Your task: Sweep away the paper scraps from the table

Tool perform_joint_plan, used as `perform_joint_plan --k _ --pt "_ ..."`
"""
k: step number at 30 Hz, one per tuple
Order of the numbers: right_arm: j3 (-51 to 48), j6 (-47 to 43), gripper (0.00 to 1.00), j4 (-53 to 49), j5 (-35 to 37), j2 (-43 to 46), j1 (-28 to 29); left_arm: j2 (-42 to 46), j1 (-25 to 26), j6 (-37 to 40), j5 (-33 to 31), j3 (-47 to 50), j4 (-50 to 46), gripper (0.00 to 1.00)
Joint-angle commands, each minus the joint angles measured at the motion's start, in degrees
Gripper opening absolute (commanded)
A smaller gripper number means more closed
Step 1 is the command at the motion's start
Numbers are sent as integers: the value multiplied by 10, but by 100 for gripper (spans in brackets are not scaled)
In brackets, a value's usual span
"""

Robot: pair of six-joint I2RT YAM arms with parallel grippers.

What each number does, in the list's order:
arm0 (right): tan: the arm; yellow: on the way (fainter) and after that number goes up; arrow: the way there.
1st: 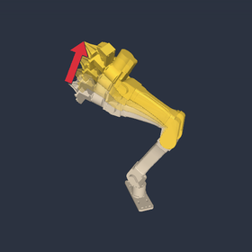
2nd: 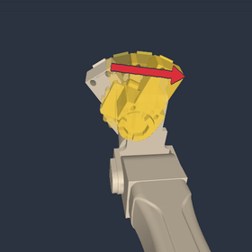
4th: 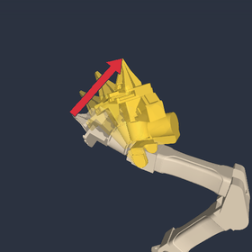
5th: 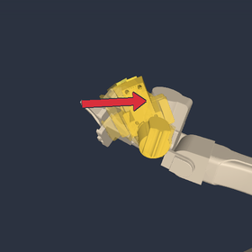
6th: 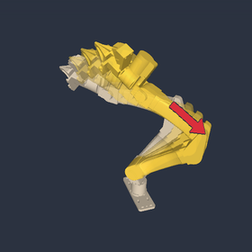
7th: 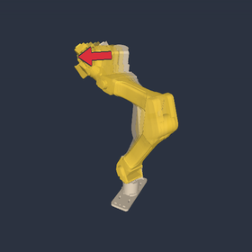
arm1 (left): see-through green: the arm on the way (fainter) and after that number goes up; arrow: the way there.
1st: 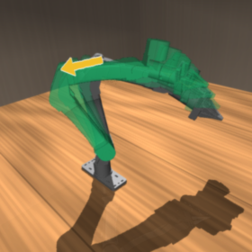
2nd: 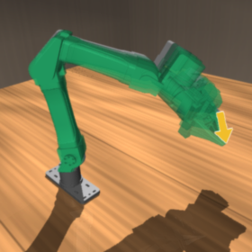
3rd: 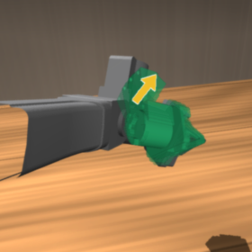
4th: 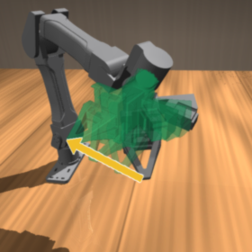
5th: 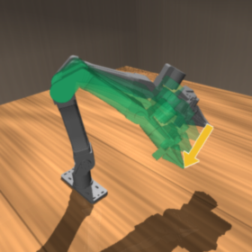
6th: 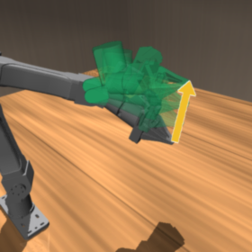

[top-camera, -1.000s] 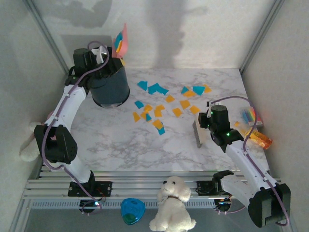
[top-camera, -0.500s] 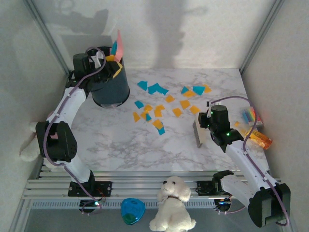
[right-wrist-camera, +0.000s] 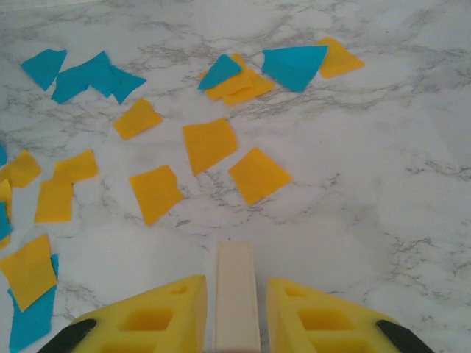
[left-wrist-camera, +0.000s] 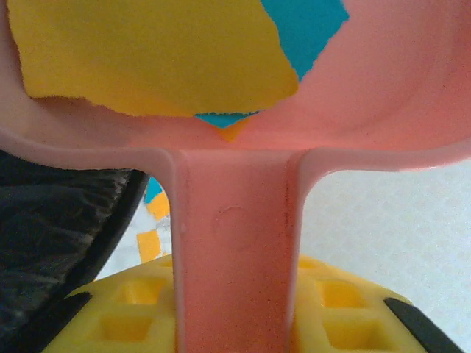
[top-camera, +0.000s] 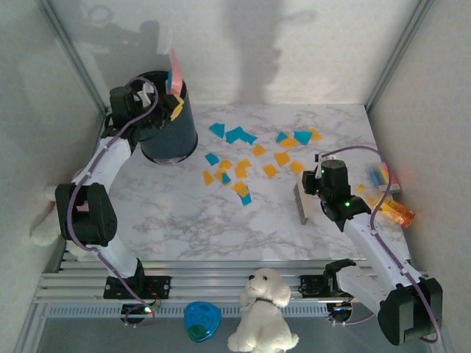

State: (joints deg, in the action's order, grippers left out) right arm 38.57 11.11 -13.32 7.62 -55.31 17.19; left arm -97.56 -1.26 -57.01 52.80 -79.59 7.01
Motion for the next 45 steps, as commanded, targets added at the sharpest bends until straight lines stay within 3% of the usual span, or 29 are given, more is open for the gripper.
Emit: perform_joint_plan --k 1,31,40,45 --pt "5 -6 0 -1 -2 -2 4 14 -5 -46 16 10 76 0" --pt "1 -6 0 -3 0 0 4 50 -6 -328 6 140 403 0" --pt "4 -10 0 -6 3 2 3 56 -6 -316 -1 140 385 0" --pt "3 -11 0 -4 3 2 3 71 -4 -201 -10 104 250 0"
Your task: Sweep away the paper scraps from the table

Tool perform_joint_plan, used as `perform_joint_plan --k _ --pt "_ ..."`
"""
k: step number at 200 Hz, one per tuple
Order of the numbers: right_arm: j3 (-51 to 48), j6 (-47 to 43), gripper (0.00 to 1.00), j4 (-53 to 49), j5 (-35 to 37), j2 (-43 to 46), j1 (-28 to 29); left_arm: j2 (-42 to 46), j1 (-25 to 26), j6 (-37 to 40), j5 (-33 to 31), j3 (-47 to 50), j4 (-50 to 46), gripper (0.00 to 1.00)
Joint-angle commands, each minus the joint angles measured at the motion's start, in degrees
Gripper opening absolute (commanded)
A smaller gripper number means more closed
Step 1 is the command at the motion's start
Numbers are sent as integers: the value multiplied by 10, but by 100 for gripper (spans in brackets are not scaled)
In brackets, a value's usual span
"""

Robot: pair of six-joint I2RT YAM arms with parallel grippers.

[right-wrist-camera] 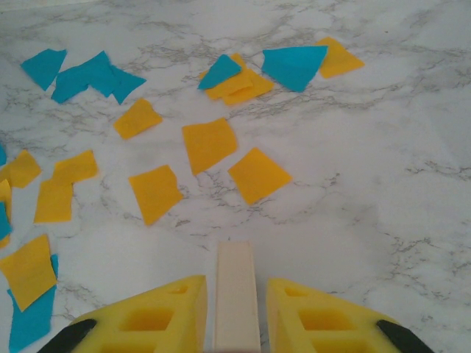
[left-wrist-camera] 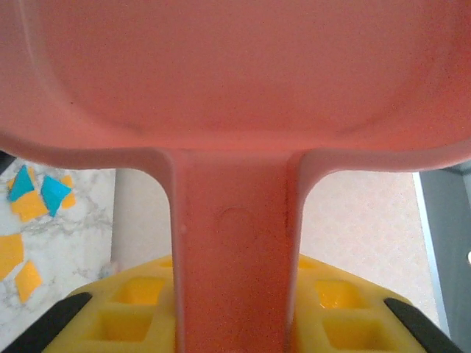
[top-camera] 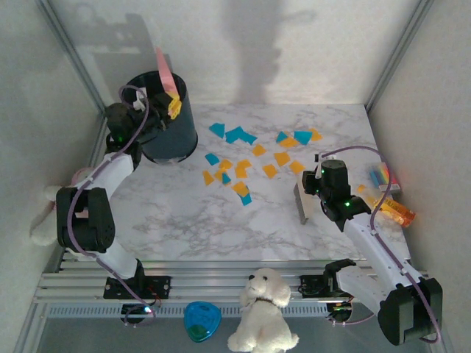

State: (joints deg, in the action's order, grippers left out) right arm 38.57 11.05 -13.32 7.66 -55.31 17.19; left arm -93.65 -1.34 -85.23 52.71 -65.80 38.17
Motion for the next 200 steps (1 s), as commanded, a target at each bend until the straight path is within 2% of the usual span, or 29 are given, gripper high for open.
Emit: perform_joint_plan --k 1,69,123,200 --pt "5 -10 0 -4 2 1 4 33 -4 110 -10 -45 -97 0" --pt "7 -9 0 -1 0 -5 3 32 9 342 -39 -143 -364 0" --pt "5 -6 0 2 -2 -5 4 9 60 567 -104 -251 -587 0" --pt "-2 -1 0 8 -6 -2 4 10 172 775 -310 -308 -748 0"
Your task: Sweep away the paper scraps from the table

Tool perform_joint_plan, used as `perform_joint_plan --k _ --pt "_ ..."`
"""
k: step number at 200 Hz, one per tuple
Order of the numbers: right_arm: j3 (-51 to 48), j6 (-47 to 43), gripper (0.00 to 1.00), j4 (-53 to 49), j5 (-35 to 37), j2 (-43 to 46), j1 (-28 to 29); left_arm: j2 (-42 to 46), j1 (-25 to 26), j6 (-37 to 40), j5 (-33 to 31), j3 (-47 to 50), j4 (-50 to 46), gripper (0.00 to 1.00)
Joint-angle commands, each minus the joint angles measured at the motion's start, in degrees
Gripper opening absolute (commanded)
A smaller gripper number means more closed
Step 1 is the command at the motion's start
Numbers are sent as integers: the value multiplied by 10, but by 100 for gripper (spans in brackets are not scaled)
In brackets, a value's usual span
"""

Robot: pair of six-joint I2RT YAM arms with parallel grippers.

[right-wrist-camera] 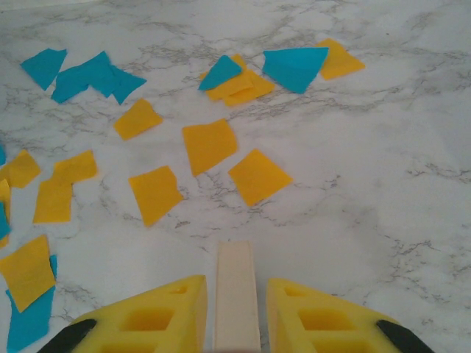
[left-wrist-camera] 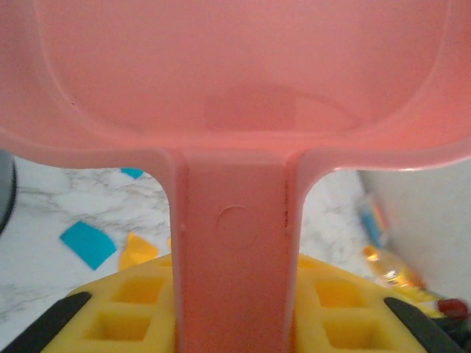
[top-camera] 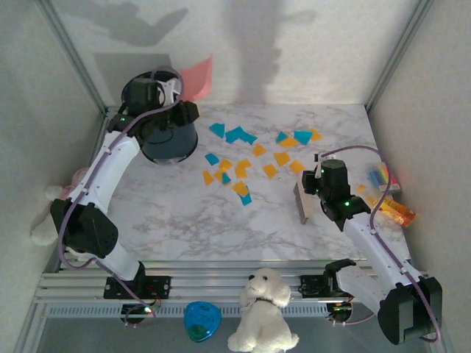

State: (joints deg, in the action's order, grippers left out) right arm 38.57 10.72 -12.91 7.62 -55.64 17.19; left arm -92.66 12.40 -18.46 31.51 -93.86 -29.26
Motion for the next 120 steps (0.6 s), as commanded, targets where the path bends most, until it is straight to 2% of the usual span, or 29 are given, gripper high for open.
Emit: perform_joint_plan --k 1,46,106,120 --pt "-2 2 0 4 -5 1 4 0 37 109 -100 -27 -75 0" --pt "-6 13 0 13 -22 4 4 -9 84 161 -191 -19 -136 0" --pt "-6 46 0 39 -73 7 4 2 131 183 -254 48 -161 0" --pt "-8 58 0 50 -85 7 3 10 134 180 -250 78 -147 0"
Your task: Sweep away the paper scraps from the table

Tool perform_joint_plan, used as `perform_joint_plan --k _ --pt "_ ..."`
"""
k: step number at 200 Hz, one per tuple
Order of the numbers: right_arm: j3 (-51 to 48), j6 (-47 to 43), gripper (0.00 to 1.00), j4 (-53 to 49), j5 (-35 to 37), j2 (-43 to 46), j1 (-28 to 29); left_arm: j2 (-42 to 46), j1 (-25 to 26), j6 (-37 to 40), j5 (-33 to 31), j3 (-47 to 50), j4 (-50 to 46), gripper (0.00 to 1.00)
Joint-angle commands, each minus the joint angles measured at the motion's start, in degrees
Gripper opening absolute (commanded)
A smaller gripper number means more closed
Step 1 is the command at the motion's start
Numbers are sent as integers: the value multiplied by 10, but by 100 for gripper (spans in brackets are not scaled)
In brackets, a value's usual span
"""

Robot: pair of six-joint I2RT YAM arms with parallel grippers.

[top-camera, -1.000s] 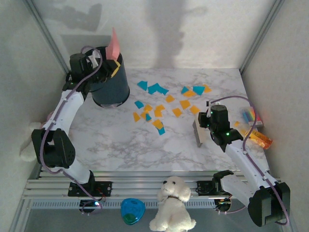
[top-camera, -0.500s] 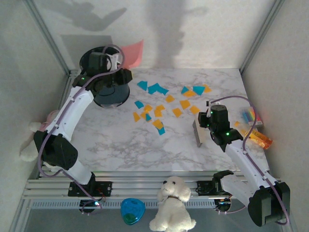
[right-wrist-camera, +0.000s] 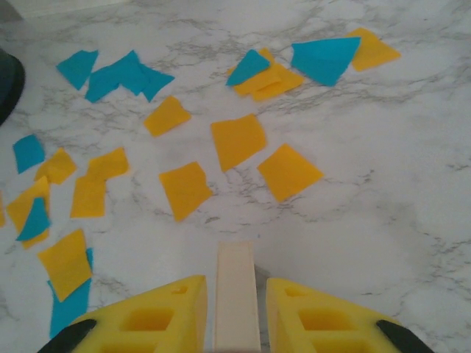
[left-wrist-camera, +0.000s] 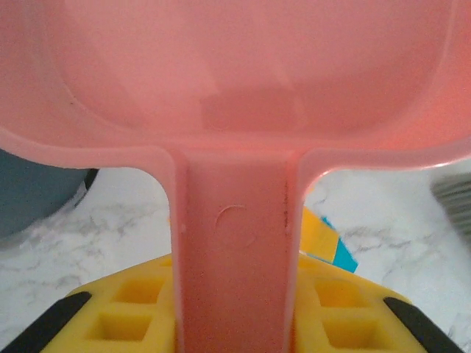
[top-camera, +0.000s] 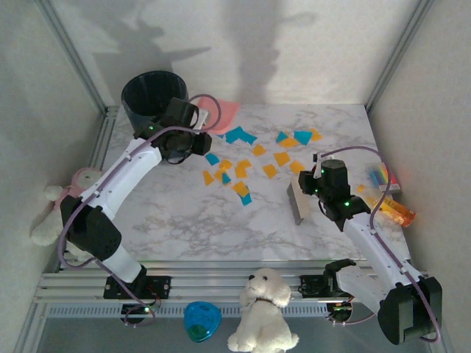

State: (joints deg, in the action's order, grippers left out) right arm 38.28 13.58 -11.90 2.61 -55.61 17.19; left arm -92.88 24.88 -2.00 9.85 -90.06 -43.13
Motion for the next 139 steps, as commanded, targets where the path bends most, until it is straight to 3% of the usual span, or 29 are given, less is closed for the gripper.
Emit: perform_joint_plan --k 1,64,139 --pt "-6 30 0 41 -36 7 4 13 9 16 -33 42 -8 0" --pt "-23 120 0 151 -118 -17 4 69 12 4 -72 157 78 0" --pt "38 235 0 292 -190 -166 21 96 12 2 -146 197 114 0"
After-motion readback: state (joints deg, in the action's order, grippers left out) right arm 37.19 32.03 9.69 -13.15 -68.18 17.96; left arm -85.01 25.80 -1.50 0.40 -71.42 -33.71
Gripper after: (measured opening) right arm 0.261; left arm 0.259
